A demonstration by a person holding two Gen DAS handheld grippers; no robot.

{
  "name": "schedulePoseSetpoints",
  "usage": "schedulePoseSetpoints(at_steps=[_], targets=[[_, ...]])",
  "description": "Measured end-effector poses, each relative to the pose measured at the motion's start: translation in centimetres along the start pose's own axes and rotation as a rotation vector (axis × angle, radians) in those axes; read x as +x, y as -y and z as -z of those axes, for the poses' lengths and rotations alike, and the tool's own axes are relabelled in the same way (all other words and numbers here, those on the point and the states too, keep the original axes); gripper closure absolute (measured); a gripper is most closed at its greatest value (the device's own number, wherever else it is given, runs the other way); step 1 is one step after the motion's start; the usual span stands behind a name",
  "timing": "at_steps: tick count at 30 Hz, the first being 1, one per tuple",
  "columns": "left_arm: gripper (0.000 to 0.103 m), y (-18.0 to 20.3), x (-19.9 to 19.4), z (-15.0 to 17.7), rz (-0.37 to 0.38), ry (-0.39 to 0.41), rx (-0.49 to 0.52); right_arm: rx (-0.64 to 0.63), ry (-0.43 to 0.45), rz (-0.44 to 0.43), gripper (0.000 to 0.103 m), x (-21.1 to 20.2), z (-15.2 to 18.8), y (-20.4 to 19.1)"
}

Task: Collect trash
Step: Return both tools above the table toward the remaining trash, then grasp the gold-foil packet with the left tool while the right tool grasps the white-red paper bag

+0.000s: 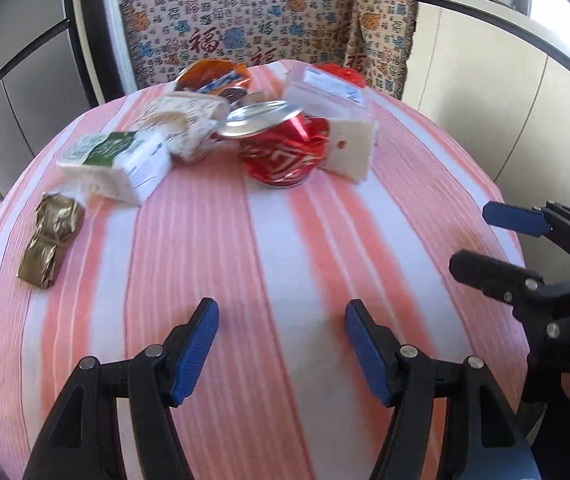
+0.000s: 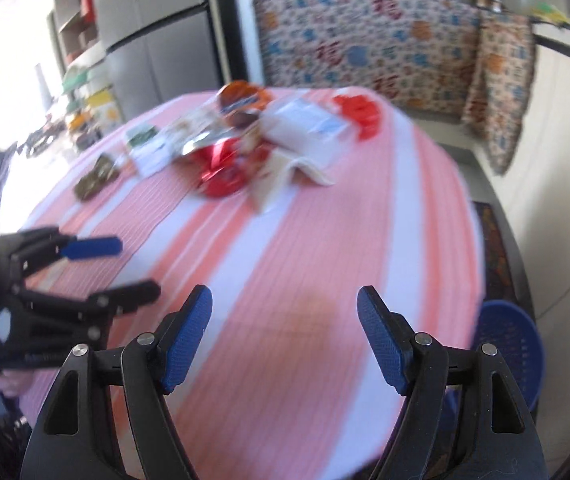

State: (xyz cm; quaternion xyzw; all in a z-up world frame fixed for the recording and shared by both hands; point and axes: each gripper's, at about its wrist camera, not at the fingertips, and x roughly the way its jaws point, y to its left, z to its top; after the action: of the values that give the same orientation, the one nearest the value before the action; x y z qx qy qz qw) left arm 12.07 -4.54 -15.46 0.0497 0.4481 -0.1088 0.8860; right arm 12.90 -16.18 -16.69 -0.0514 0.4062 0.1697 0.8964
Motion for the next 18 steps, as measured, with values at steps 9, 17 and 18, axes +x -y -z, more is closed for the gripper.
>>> schedulePoseSetpoints(at_steps=[9, 17, 18], targets=[[0.004, -3.7, 1.3, -0.6, -0.053, -0.02, -0.034, -0.018, -0.08, 0.04, 0.019, 4.5, -1.9, -2.0], [0.0, -4.2, 1.9, -1.0, -0.074, -0.022, -0.048, -0.018, -0.088, 0.073, 0.008, 5.8, -3.1, -1.2], [0.0, -4.2, 1.9, -1.0, -0.072, -0.022, -0.05, -0.017, -0.085, 0.074, 0.008, 5.8, -3.1, -1.2]])
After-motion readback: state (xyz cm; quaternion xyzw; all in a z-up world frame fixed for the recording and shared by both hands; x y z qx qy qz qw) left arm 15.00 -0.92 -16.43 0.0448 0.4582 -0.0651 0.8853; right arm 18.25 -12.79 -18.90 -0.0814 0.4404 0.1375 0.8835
